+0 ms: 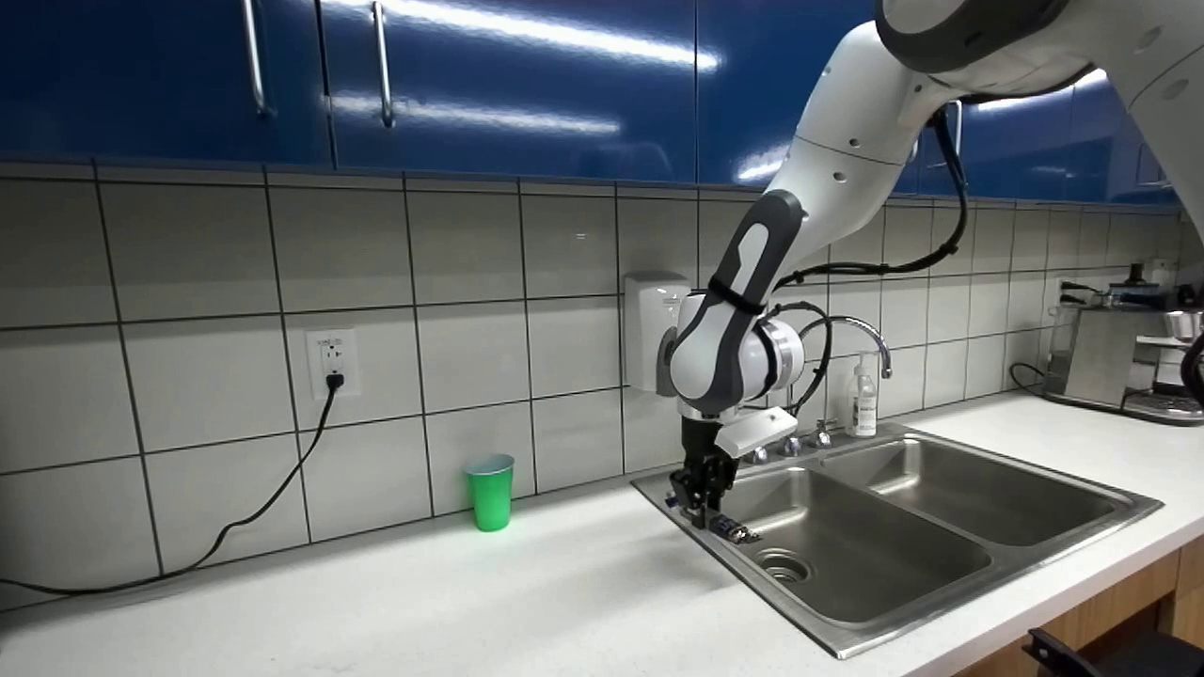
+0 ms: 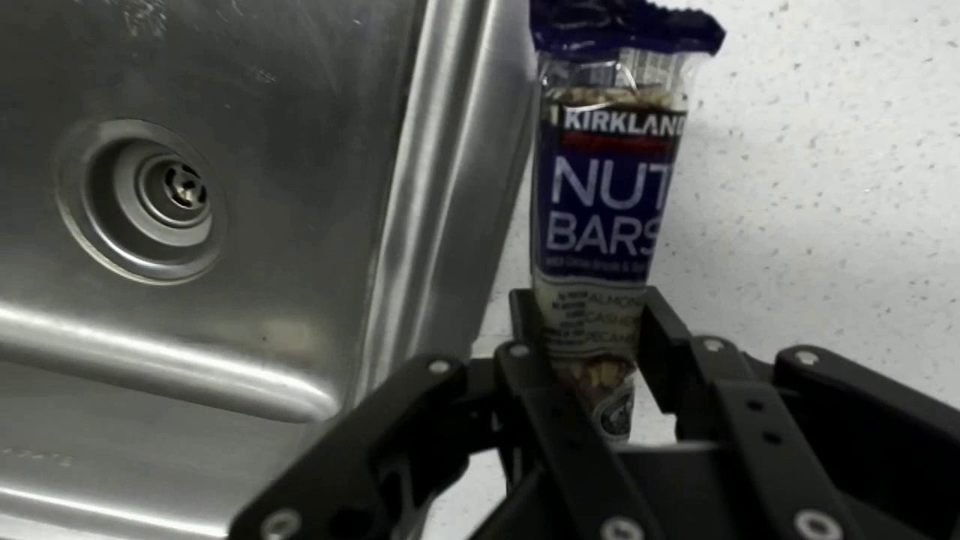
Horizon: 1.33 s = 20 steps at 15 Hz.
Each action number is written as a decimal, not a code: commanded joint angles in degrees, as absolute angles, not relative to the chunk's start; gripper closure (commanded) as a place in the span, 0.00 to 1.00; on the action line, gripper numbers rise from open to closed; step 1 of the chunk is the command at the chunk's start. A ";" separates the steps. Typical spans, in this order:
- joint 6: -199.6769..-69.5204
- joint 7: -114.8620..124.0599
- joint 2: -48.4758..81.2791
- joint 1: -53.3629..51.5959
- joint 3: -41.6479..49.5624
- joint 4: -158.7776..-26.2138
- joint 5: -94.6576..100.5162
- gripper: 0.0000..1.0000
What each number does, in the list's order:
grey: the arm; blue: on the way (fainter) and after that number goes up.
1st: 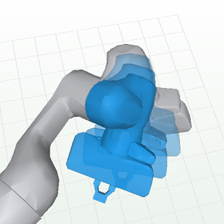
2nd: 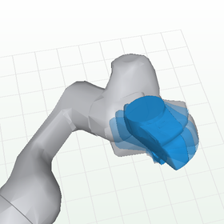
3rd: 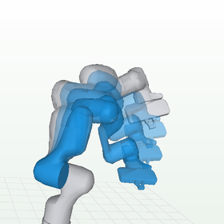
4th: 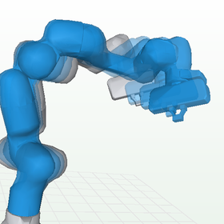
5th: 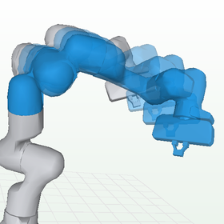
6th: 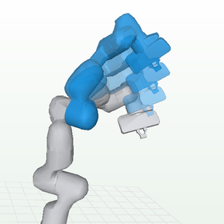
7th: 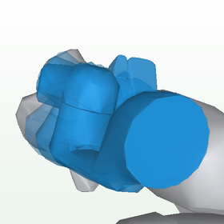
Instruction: Put the chocolate bar inside the sink
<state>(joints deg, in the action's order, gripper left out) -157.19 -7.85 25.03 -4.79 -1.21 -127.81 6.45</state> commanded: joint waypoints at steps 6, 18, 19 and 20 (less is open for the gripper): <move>-160.04 -1.35 19.11 -1.94 4.02 -134.83 6.52 0.90; -166.46 1.29 21.10 2.27 9.02 -137.86 5.21 0.90; -166.88 1.39 21.90 2.48 9.25 -137.56 5.17 0.90; -167.28 1.55 22.51 2.61 9.50 -137.38 5.16 0.90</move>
